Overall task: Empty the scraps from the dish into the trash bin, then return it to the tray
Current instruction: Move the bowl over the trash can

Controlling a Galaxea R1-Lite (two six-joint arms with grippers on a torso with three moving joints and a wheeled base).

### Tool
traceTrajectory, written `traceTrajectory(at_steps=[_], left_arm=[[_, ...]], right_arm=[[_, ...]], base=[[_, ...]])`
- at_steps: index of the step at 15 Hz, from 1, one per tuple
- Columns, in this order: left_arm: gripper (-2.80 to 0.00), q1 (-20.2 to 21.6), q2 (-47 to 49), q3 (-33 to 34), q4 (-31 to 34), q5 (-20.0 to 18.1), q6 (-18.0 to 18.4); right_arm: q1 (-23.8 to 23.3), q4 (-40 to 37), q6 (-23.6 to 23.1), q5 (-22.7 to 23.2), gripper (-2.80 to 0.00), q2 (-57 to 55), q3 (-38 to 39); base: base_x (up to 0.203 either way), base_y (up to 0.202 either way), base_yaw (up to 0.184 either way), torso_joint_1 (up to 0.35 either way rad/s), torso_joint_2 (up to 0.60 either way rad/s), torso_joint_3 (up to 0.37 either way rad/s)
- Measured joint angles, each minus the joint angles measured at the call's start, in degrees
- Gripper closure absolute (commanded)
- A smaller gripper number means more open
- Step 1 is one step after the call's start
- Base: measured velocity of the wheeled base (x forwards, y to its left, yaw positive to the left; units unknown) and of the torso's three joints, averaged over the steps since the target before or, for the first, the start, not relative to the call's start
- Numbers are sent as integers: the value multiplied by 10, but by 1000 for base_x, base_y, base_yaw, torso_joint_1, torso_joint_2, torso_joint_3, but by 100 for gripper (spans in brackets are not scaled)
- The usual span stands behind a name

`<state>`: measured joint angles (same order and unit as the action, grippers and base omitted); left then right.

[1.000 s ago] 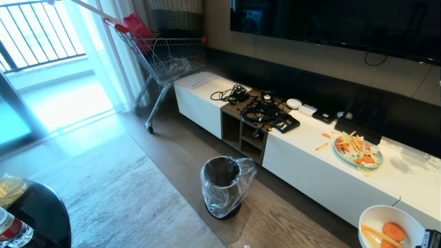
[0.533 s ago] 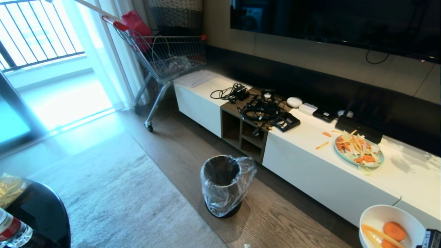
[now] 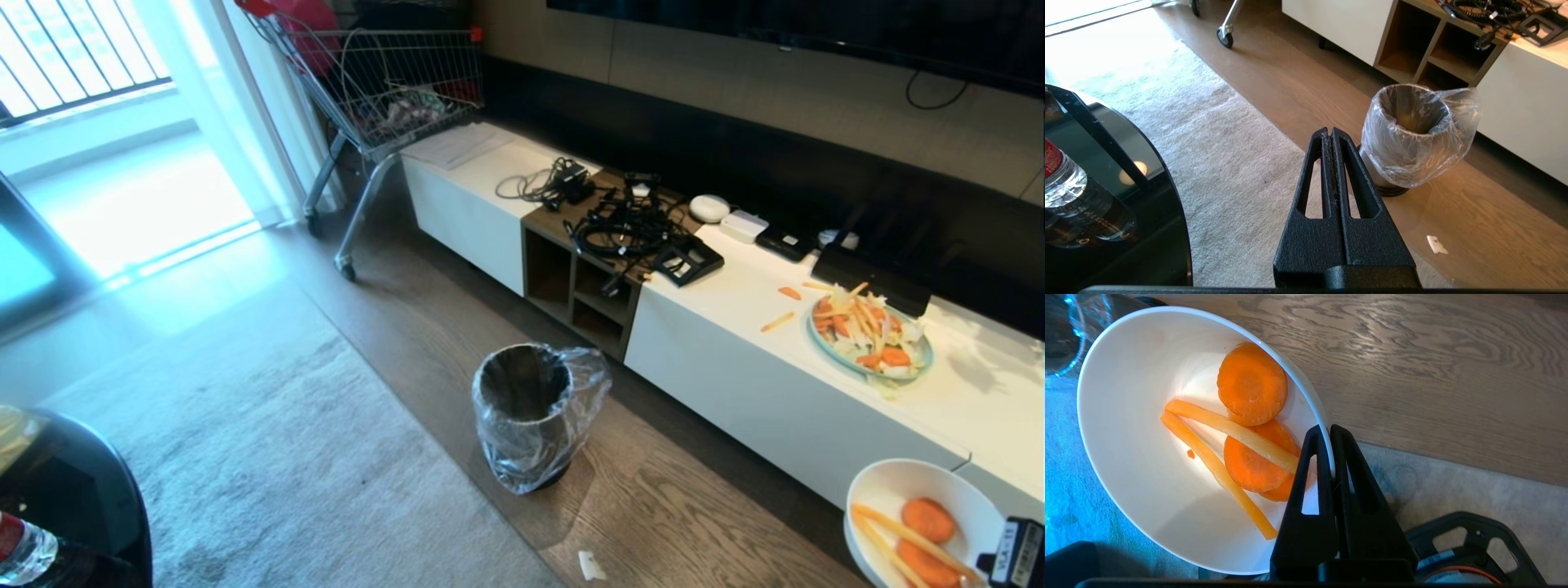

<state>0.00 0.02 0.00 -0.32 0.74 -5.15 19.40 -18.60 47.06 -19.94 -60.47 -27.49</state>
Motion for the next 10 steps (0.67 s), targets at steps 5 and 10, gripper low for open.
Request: traceTrajectory(at_steps=[5,10], left_arm=[[0,0,0,0,0,0,0],[0,0,0,0,0,0,0]], right_arm=[[0,70,-74,5,0,-3,-8],[1,95,-85,7,0,-10,-9]], base=[[0,0,0,3,5,-201],[0,0,0,2,3,-194]])
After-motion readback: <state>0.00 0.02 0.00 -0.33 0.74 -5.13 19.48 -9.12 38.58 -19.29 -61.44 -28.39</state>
